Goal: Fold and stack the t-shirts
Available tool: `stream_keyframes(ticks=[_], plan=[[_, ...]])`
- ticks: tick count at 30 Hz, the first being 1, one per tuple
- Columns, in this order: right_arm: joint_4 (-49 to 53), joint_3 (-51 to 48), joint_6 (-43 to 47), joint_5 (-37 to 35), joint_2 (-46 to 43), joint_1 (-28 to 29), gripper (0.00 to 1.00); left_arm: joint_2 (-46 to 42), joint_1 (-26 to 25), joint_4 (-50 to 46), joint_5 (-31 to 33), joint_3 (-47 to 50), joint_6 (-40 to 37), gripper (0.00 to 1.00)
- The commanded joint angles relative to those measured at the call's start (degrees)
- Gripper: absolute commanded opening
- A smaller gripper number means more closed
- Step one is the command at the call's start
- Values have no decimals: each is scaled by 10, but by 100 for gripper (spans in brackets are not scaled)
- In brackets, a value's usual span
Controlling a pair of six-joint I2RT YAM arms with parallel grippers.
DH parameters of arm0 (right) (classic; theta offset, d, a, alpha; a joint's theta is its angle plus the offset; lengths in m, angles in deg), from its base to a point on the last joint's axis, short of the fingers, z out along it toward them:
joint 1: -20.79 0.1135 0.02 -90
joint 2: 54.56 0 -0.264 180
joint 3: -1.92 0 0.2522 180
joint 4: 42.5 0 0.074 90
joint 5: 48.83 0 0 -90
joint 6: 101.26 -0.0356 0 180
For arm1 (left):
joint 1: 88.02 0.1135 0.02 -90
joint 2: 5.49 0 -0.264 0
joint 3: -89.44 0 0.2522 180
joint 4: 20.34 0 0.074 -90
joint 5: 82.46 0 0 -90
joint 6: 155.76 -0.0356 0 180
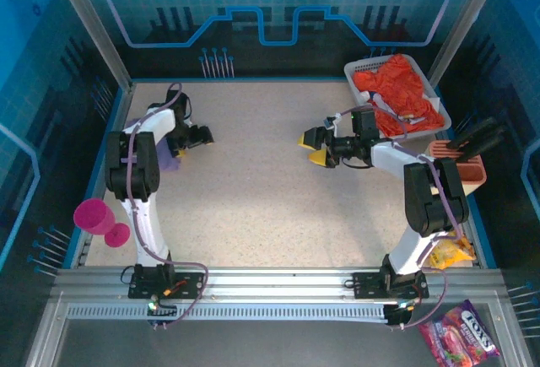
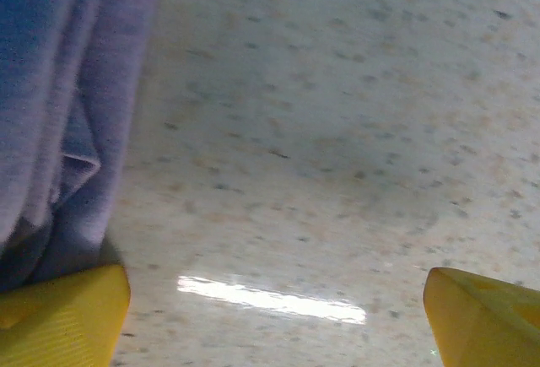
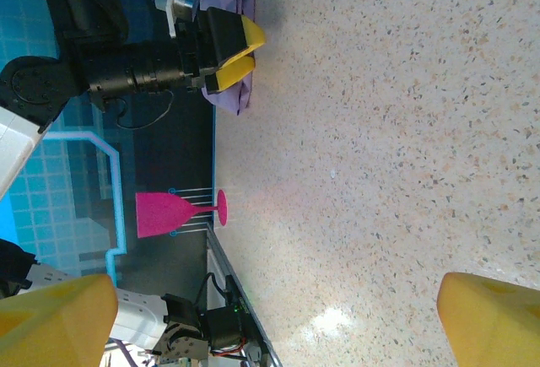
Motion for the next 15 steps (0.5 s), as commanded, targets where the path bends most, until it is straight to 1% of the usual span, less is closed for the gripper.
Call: stream_keyframes(ticks=[1, 10, 15], plan=[[1, 7, 1, 15, -9, 2, 98, -11, 6, -28, 18, -29, -17, 91], [0, 4, 1, 14, -10, 2, 98, -9, 9, -26, 8, -32, -13, 91], [18, 9, 14, 8, -14, 1, 98, -33, 2, -5, -46, -20, -7, 91]])
